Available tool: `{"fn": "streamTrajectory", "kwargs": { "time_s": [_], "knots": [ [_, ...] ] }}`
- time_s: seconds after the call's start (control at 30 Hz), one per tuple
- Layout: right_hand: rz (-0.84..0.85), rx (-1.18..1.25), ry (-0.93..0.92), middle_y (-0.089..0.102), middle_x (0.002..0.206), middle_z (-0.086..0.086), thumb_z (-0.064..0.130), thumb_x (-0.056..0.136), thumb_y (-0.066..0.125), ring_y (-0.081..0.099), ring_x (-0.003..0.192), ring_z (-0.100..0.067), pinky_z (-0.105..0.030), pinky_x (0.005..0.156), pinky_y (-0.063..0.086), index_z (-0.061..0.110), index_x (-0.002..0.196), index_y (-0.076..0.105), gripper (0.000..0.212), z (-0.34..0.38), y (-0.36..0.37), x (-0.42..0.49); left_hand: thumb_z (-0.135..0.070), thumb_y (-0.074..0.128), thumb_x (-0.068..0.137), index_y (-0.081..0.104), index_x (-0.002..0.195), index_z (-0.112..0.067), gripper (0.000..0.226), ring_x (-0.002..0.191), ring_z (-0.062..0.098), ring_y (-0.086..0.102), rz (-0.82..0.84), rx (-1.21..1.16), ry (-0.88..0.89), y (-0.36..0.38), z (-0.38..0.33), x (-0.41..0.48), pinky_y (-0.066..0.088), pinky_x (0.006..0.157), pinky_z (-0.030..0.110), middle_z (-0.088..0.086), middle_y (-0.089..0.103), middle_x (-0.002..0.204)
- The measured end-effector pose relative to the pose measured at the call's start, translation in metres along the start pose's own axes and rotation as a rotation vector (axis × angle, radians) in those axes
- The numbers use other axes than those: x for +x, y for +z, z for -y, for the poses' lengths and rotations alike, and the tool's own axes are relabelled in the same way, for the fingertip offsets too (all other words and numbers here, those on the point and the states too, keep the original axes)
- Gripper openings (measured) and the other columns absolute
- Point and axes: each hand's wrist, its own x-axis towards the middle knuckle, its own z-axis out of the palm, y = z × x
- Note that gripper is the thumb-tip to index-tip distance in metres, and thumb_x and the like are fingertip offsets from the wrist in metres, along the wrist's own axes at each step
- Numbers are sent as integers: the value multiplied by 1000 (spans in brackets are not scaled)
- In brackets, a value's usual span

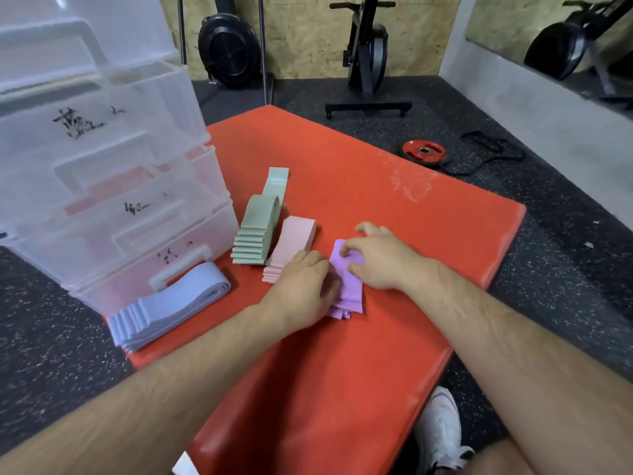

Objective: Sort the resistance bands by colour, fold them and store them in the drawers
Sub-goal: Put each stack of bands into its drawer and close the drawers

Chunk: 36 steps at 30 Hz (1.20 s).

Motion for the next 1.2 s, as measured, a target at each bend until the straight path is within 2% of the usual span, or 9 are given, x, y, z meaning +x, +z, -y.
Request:
{"fn": "streamTrajectory", "kwargs": {
  "time_s": [0.1,0.23,0.37,0.47,0.6,0.73,0.83,1.07,1.2],
  "knots": [
    [-60,-3,-22,34,151,-4,33,95,55,37,132,-32,-44,107,40,34,129,59,35,14,-9,-20,-27,49,89,64,102,-10,26,98,26,54,-39,-34,52,-14,0,-14,42,91,35,4,61,105],
    [-146,62,-130,46,134,3,34,94,56,43,121,-25,-43,103,42,34,124,61,31,50,-15,-40,-22,62,89,60,120,-10,34,111,23,53,-172,-31,74,-40,9,-35,41,100,32,3,59,120],
    [-211,70,-239,53,124,1,26,91,53,46,117,-26,-45,97,45,28,121,63,31,101,-12,-39,-22,63,87,60,120,-13,35,107,23,54,-246,15,3,-69,26,-65,42,95,33,2,60,118],
    [-226,98,-307,56,117,-4,26,93,53,50,115,-29,-46,96,47,19,112,65,23,140,-4,-29,-31,54,88,58,121,-13,37,107,24,56,-260,12,-80,-83,42,-89,44,94,36,3,60,118],
    [-186,115,-347,58,115,-8,22,92,48,56,113,-30,-47,96,48,16,116,62,29,178,16,-15,-37,47,85,60,122,-10,47,109,30,57,-231,104,-212,-90,68,-118,43,95,38,7,60,122],
    [-129,96,-325,55,124,-14,16,95,49,55,114,-35,-43,99,43,12,132,56,39,207,36,-3,-46,42,81,61,120,-16,52,111,29,57,-122,236,-331,-91,90,-142,50,84,42,2,59,128],
    [-104,125,-260,51,124,-17,25,96,49,55,112,-37,-43,97,46,17,137,51,41,223,46,5,-49,39,84,62,119,-21,50,106,27,57,-89,292,-332,-90,105,-152,48,81,39,-3,59,124],
    [-99,237,-174,62,115,-18,25,97,52,59,108,-39,-44,91,47,14,124,48,29,232,61,23,-37,41,91,62,98,-23,26,97,24,54,-99,301,-308,-91,122,-154,47,77,38,-7,59,107],
    [-33,354,-62,63,120,-14,28,90,65,60,113,-32,-34,87,47,9,134,42,54,233,49,33,-33,42,85,61,92,-26,21,89,24,56,-123,306,-311,-98,125,-157,47,68,37,-8,58,96]
  ]
}}
